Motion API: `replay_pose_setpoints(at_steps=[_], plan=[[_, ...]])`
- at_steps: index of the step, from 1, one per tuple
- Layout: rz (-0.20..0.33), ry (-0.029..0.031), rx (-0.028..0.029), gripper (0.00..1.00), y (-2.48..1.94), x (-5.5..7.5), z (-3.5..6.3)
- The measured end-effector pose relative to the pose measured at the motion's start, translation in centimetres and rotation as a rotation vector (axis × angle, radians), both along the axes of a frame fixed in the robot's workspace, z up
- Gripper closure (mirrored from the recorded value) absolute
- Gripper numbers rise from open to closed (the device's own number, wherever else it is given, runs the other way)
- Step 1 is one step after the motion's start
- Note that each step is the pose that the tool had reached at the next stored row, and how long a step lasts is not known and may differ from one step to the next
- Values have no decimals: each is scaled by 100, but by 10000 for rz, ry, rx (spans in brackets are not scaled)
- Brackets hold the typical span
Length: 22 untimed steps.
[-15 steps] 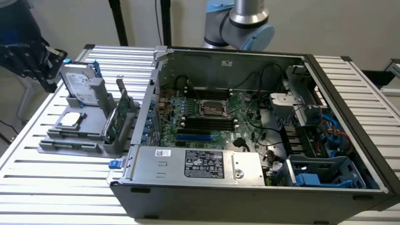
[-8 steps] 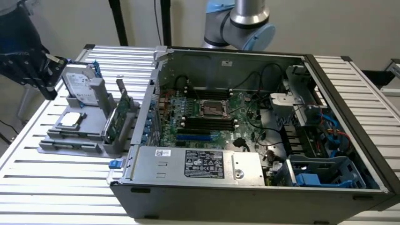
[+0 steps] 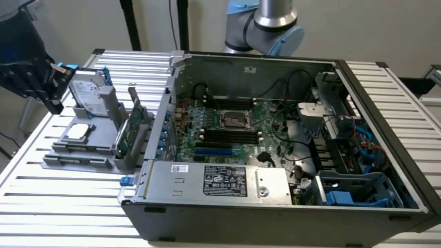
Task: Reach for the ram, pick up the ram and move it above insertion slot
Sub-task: 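Reach for the ram, then pick up the ram and move it above insertion slot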
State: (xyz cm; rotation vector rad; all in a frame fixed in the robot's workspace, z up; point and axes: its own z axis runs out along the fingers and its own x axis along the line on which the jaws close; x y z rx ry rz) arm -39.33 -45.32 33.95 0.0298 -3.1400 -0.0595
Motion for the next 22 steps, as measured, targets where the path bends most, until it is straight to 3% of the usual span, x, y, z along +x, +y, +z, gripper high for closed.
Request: replay_pose_setpoints(at_steps=[14,22], plan=[[36,-6,-2,89,3,0,-1],[1481,-6,-2,89,4,0,-1]])
